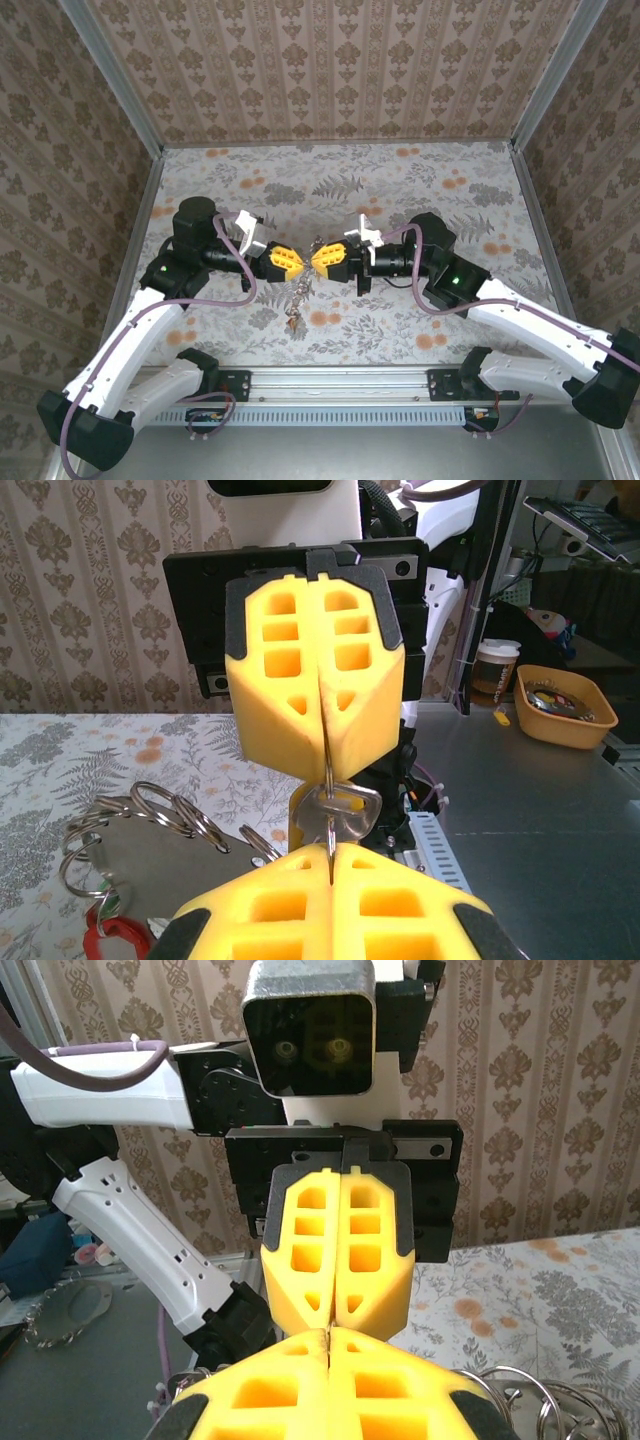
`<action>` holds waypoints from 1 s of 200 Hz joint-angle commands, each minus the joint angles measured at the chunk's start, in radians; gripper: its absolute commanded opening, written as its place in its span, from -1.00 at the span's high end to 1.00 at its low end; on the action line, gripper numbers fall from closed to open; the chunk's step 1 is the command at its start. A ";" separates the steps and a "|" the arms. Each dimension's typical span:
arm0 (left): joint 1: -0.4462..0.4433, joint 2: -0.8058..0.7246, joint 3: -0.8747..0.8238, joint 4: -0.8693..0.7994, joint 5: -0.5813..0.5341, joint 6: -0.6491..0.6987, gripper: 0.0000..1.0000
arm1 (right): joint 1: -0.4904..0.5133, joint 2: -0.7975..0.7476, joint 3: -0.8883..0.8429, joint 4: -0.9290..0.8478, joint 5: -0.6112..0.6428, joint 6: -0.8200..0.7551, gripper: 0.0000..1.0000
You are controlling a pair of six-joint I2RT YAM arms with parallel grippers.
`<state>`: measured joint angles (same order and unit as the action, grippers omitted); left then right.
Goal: Put the keys on the keyring
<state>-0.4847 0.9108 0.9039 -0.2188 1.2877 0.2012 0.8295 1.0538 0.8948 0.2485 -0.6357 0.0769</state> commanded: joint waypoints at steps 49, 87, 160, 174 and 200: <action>0.000 0.005 0.015 0.050 0.052 -0.028 1.00 | 0.022 0.004 0.012 0.000 0.033 -0.052 1.00; 0.000 0.004 0.014 0.050 0.056 -0.028 1.00 | 0.029 0.003 0.010 -0.015 0.069 -0.078 1.00; 0.000 0.005 0.016 0.050 0.062 -0.032 1.00 | 0.032 0.008 0.009 0.013 0.096 -0.101 1.00; 0.001 0.006 0.016 0.052 0.065 -0.032 1.00 | 0.032 0.007 0.007 0.011 0.097 -0.104 1.00; 0.001 0.007 0.016 0.052 0.068 -0.032 1.00 | 0.032 0.000 0.001 0.011 0.106 -0.113 1.00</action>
<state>-0.4839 0.9211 0.9039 -0.2073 1.3022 0.1822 0.8558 1.0576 0.8948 0.2367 -0.5701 -0.0078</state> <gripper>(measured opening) 0.042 0.049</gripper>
